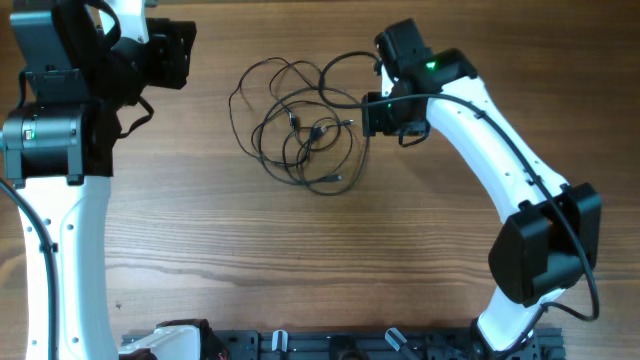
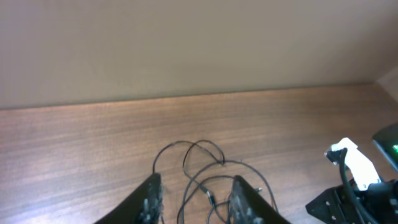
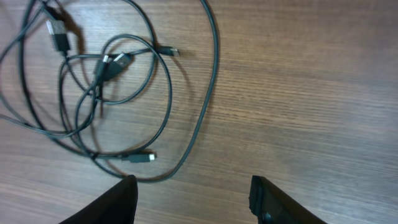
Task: Untangle cables
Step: 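Lower the right gripper onto the right side of the cable pile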
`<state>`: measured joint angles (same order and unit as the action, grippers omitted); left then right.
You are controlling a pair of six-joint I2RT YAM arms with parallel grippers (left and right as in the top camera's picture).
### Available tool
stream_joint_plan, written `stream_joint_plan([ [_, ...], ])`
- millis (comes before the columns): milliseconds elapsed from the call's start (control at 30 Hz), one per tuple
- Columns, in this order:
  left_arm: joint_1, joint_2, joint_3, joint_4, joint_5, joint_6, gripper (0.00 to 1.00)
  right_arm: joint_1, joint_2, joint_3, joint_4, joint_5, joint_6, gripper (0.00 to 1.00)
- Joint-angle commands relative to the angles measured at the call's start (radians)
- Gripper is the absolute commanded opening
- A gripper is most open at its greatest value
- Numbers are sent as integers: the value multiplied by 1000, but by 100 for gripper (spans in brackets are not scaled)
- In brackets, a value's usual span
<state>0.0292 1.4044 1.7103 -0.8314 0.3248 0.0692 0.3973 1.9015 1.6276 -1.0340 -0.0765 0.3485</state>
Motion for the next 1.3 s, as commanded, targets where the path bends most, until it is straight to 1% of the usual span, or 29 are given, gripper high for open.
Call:
stream_joint_plan([
  [0, 4, 5, 11, -24, -28, 1, 43, 3, -26, -87, 41, 28, 87, 59],
  [100, 4, 10, 11, -32, -31, 0, 45, 6, -26, -156, 97, 32, 117, 56],
  [200, 4, 18, 11, -36, -31, 0, 48, 6, -26, -207, 159, 37, 145, 55],
  [300, 4, 39, 11, -46, -31, 0, 57, 6, -26, -261, 229, 54, 179, 53],
  [500, 1, 70, 11, -61, -30, 0, 59, 6, -25, -318, 307, 62, 232, 49],
  [667, 1, 71, 11, -64, -27, 0, 58, 10, -25, -338, 351, 81, 282, 49],
  [767, 1, 71, 11, -67, -27, 0, 58, 27, -25, -346, 380, 82, 284, 49],
  [867, 1, 71, 11, -76, -27, 1, 58, 54, -22, -347, 378, 130, 337, 50],
  [1267, 1, 71, 11, -80, -20, 1, 58, 134, -20, -347, 380, 246, 465, 50],
])
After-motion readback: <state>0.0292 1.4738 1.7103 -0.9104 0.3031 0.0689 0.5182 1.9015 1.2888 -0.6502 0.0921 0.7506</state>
